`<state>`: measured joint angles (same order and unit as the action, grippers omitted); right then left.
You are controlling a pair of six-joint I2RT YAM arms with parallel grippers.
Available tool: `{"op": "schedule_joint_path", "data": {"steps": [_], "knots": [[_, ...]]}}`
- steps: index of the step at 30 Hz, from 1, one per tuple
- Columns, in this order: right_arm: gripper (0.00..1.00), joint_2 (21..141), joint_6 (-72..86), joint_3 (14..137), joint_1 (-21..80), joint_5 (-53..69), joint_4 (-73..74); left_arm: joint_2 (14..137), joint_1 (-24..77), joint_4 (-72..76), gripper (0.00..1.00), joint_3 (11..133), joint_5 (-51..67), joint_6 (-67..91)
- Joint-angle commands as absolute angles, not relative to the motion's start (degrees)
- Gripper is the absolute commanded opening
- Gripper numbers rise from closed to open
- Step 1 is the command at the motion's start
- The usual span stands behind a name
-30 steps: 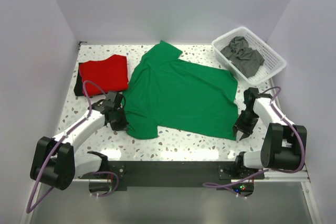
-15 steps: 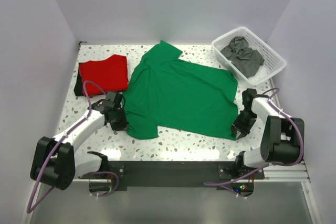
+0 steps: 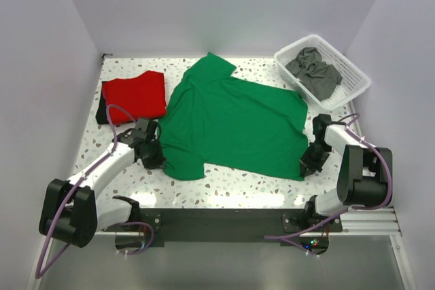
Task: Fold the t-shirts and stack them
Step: Fold the tshirt
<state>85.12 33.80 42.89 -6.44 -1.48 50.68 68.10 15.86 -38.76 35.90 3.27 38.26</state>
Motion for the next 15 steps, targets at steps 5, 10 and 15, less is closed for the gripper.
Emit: {"op": "schedule_joint_path", "data": {"steps": [5, 10, 15], "knots": [[0.0, 84.38, 32.08, 43.85, -6.42, -1.06, 51.14, 66.18, 15.29, -40.87, 0.0, 40.86, 3.08, 37.97], [0.0, 82.62, 30.15, 46.4, -5.28, -0.26, 58.44, 65.57, 15.21, -44.46, 0.0, 43.5, 2.02, 37.79], [0.0, 80.51, 28.39, 47.81, -4.48, -0.97, 63.97, 63.64, 15.21, -49.03, 0.0, 45.79, 0.18, 38.32]]}}
